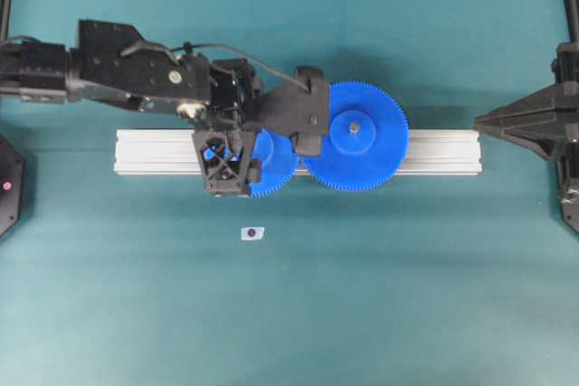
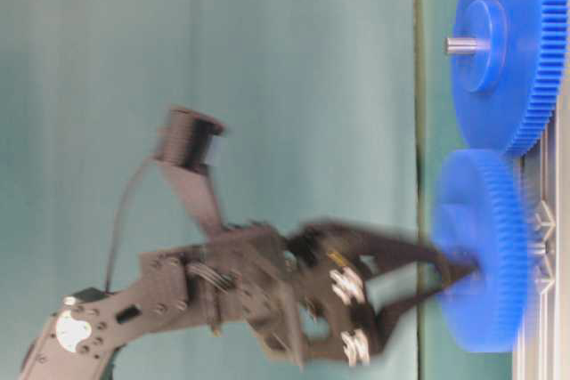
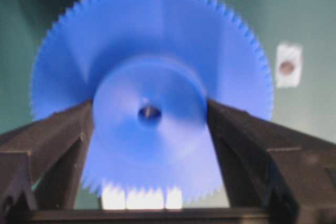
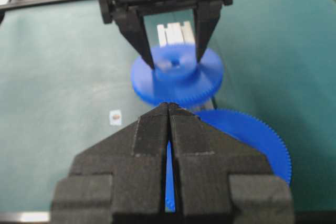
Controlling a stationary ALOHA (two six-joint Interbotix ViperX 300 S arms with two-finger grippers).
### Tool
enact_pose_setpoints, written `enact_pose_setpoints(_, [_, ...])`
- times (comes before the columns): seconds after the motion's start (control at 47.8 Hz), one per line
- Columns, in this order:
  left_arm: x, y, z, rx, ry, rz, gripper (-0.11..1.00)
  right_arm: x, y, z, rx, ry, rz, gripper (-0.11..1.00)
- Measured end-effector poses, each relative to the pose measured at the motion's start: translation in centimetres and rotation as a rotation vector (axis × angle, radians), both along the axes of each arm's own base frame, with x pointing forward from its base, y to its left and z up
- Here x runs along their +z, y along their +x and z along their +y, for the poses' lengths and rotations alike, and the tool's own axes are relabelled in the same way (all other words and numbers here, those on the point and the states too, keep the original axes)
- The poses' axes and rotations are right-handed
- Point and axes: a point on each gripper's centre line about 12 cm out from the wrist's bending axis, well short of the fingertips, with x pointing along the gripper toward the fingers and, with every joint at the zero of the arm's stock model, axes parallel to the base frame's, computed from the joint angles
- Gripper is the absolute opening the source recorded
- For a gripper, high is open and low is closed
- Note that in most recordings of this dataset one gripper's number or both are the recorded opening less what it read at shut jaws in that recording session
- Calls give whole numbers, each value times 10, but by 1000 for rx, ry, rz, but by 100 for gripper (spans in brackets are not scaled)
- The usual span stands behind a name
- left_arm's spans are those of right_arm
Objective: Insert the small gear onto the shaft.
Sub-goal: 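Lower the gear down onto the shaft, meshing with the large gear, then open the left gripper and raise it off the gear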
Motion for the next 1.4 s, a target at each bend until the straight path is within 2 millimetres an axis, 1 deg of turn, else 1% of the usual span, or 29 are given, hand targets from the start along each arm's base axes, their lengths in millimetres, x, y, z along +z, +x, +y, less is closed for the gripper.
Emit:
enact_pose_setpoints(0.482, [-1,0,-3,-4,-2,7,81,0,0,0,0,0,2,3])
enact_pose_setpoints(0.838, [14,10,-2,-3,2,-41,81,0,0,0,0,0,2,3])
enact_pose_setpoints(1.047, [22,11,-2,-3,5,-61,81,0,0,0,0,0,0,3])
enact_pose_setpoints(1.403, [23,10,-2,-2,5,-66,81,0,0,0,0,0,0,3])
